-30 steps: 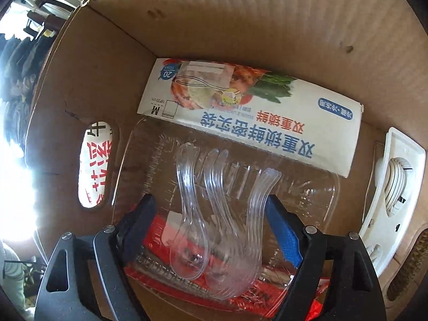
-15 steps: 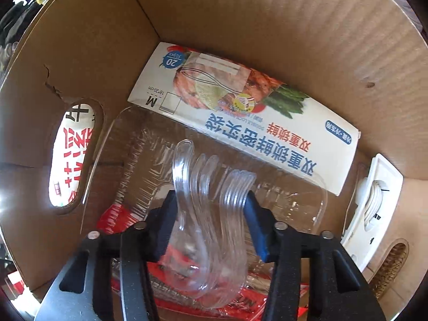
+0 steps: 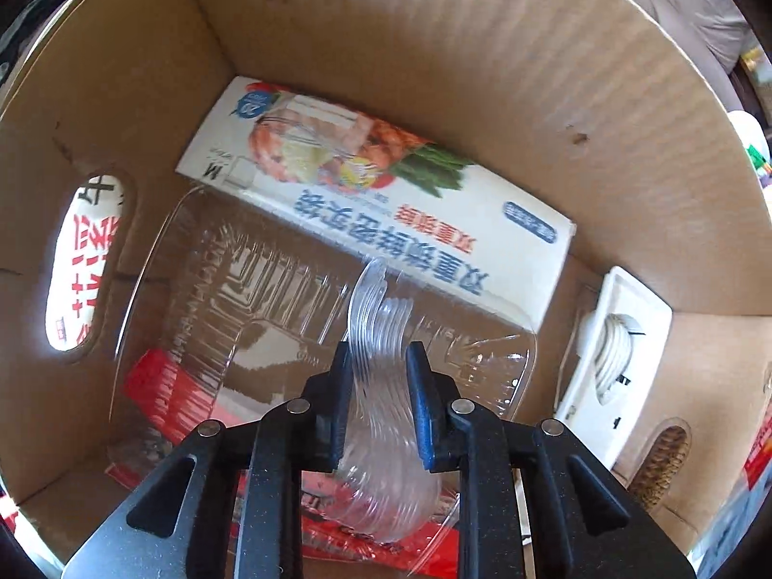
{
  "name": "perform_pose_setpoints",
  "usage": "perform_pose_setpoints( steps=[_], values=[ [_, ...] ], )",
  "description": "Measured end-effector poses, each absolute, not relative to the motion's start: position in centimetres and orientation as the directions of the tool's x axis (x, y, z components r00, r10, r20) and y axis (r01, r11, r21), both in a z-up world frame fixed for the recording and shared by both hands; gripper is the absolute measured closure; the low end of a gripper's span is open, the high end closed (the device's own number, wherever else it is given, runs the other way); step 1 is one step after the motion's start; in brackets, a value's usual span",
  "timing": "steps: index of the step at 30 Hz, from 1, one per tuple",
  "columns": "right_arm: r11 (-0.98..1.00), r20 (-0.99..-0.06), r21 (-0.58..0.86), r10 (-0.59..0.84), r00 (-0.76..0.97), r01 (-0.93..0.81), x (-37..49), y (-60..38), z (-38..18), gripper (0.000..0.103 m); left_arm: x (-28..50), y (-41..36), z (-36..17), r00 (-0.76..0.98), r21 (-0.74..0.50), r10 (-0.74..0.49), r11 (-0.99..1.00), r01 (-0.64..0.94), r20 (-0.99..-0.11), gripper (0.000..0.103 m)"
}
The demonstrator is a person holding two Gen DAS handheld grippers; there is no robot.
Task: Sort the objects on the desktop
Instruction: 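Lower the spoons into the clear tray and open the right gripper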
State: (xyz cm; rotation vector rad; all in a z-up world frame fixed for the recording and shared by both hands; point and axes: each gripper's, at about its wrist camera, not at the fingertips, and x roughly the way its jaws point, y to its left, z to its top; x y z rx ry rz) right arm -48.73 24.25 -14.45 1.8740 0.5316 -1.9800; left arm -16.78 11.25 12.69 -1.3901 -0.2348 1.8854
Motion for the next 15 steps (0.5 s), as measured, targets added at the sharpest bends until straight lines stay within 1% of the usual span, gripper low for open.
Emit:
perform_pose_setpoints(
  steps=[2, 3, 5, 7, 11, 13, 15],
  values=[
    [-0.872, -0.999, -0.026, 0.005, -0.044, 0.488, -49.0, 24.7, -14.7, 0.078, -16.7, 11.5, 12.6, -0.106, -0.554, 0.667, -0.688, -0.469, -0.738, 0.047],
    [-0.877, -0.999, -0.022, 0.005, -0.038, 0.481, -49.0, 24.9, -14.8, 0.078, -16.6, 11.5, 12.6, -0.105, -0.553, 0.665, -0.689, -0.469, -0.739, 0.047],
    [-0.881, -1.000, -0.015, 0.000, -0.031, 0.473, -49.1, 25.1, -14.8, 0.073, -16.6, 11.6, 12.5, -0.102, -0.554, 0.665, -0.689, -0.468, -0.740, 0.046],
    [-0.879, -0.999, -0.012, -0.005, -0.035, 0.476, -49.2, 25.0, -14.6, 0.072, -16.5, 11.5, 12.5, -0.103, -0.554, 0.664, -0.690, -0.467, -0.740, 0.046],
    [-0.885, -0.999, -0.001, -0.016, -0.033, 0.466, -49.7, 25.2, -14.1, 0.056, -16.3, 11.4, 12.7, -0.106, -0.556, 0.666, -0.689, -0.465, -0.738, 0.046],
    [-0.890, -0.998, 0.013, -0.041, -0.050, 0.456, -49.9, 25.6, -13.1, 0.054, -16.1, 11.3, 12.8, -0.106, -0.552, 0.663, -0.690, -0.468, -0.741, 0.046],
    [-0.898, -0.996, 0.023, -0.061, -0.072, 0.440, -50.0, 26.3, -11.9, 0.048, -15.9, 11.2, 13.0, -0.107, -0.549, 0.662, -0.691, -0.470, -0.742, 0.046]
  ],
)
